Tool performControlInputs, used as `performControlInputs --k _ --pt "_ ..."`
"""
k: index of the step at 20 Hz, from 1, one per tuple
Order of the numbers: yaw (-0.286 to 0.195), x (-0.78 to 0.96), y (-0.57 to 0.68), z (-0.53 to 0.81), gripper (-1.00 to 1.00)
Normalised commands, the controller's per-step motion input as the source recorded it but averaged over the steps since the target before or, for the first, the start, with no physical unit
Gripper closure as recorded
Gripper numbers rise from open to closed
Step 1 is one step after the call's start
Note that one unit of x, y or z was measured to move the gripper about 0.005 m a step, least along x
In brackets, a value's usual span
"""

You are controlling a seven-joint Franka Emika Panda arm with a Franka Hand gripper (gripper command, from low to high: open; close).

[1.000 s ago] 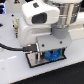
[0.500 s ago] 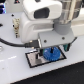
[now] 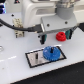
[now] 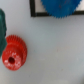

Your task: Insert the blue gear onto the right peg, followed by the red gear

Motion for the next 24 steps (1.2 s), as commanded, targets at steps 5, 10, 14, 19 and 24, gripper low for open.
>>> performControlInputs --k 5,10,14,19,24 --pt "0.000 -0.44 0.48 0.02 -1.00" --pt "0.000 -0.40 0.42 -0.06 -1.00" --pt "0.000 -0.31 0.29 -0.27 -1.00" --pt "0.000 -0.16 0.16 -0.37 -1.00" --pt "0.000 -0.07 0.03 -0.38 -1.00"
